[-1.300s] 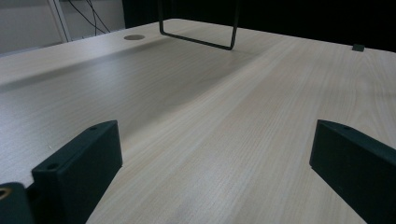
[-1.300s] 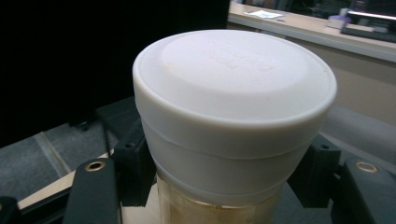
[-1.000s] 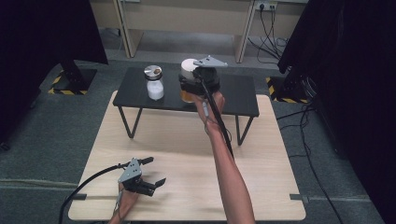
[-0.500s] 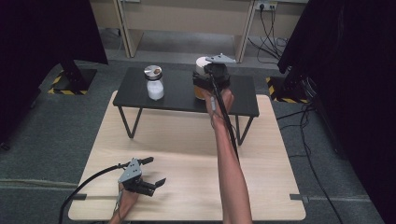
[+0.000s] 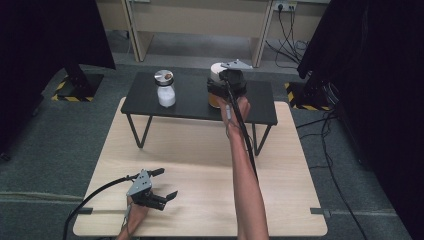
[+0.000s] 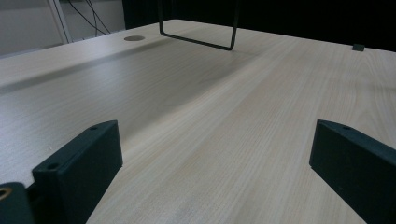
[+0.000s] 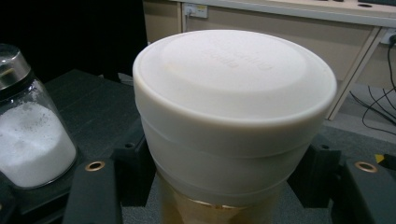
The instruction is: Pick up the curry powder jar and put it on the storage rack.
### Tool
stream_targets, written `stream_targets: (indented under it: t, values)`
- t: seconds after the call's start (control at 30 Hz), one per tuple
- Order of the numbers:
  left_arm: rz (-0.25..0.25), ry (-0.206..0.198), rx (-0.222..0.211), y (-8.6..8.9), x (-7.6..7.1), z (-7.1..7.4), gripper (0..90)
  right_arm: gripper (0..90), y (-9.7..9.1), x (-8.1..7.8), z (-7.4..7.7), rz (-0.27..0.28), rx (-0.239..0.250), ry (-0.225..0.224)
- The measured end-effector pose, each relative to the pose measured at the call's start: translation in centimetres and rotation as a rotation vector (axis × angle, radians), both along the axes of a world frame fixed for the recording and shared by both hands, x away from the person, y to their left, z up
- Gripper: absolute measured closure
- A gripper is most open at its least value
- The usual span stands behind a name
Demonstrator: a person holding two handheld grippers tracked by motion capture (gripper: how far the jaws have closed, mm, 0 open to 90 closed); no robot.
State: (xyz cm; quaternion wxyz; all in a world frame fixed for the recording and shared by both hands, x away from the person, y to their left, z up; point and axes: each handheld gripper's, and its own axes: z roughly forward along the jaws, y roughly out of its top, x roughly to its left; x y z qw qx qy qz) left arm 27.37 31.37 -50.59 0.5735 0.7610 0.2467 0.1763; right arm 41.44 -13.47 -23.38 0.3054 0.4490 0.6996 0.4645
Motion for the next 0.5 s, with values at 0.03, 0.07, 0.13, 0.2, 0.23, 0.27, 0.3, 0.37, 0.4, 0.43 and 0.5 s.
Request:
stream_targets:
  t: [0.03, 0.07, 0.13, 0.2, 0.23, 0.27, 0.3, 0.37, 0.4, 0.43, 0.5]
  values:
    - [0.001, 0.002, 0.0, 0.0, 0.0, 0.0, 1.6, 35.2, -0.1, 0.0, 0.1, 0.002, 0.001, 0.004]
    - [0.001, 0.002, -0.001, 0.0, 0.0, 0.0, 1.6, 34.9, -0.1, 0.1, 0.2, 0.002, 0.001, 0.007]
    - [0.001, 0.0, 0.0, 0.0, 0.0, 0.0, 1.6, 33.5, -0.2, 0.0, 0.1, 0.003, 0.004, 0.007]
    - [0.0, 0.001, -0.001, 0.0, 0.0, 0.0, 1.5, 26.1, -0.5, 0.1, 0.1, 0.016, 0.01, 0.008]
    - [0.001, 0.001, -0.001, 0.0, 0.0, 0.0, 1.5, 22.9, -0.3, -0.1, 0.3, 0.011, -0.001, 0.006]
    - [0.001, 0.001, 0.0, 0.0, 0.0, 0.0, 1.5, 20.4, -0.3, -0.2, 0.4, 0.008, -0.006, 0.001]
    - [0.001, 0.0, 0.0, 0.0, 0.0, 0.0, 1.5, 18.0, -0.5, -0.2, 0.4, 0.008, 0.002, 0.001]
    - [0.001, 0.0, -0.001, 0.0, 0.0, 0.0, 1.5, 13.2, -1.4, -0.1, 0.5, 0.036, 0.042, 0.011]
    - [0.001, 0.0, -0.001, 0.0, 0.0, 0.0, 1.6, 13.2, -1.4, -0.1, 0.5, 0.036, 0.042, 0.011]
    - [0.001, 0.0, -0.001, 0.0, 0.0, 0.0, 1.6, 10.9, -2.1, 0.0, 0.6, 0.067, 0.064, 0.021]
    - [0.002, 0.001, -0.001, 0.0, 0.0, 0.0, 1.5, 8.4, -2.6, -0.2, 0.7, 0.091, 0.067, 0.025]
